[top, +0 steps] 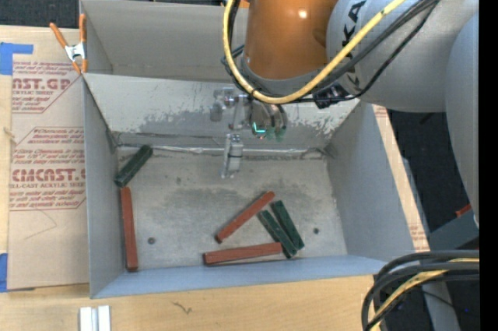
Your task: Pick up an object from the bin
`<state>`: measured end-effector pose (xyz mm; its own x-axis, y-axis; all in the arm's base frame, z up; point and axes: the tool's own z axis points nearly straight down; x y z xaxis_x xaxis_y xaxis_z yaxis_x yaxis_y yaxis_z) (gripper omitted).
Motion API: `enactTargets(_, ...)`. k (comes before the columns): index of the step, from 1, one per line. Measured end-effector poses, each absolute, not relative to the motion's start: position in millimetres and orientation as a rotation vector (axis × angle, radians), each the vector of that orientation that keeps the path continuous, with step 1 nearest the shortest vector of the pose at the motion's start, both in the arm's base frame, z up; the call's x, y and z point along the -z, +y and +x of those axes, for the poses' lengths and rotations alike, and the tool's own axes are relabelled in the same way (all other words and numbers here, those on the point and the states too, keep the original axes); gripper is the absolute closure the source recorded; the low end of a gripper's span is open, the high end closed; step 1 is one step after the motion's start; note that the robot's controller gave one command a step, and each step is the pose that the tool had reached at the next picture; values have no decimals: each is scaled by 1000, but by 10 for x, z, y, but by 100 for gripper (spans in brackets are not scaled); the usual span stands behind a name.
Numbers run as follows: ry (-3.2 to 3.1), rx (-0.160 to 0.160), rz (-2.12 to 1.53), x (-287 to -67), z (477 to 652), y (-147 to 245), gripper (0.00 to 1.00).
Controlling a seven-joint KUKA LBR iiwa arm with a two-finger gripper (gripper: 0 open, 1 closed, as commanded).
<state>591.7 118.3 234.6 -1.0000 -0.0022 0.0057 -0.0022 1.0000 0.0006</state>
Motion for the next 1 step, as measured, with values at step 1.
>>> enactTargets(1, -3102, 1, 460, -670, 5184, 566, 0)
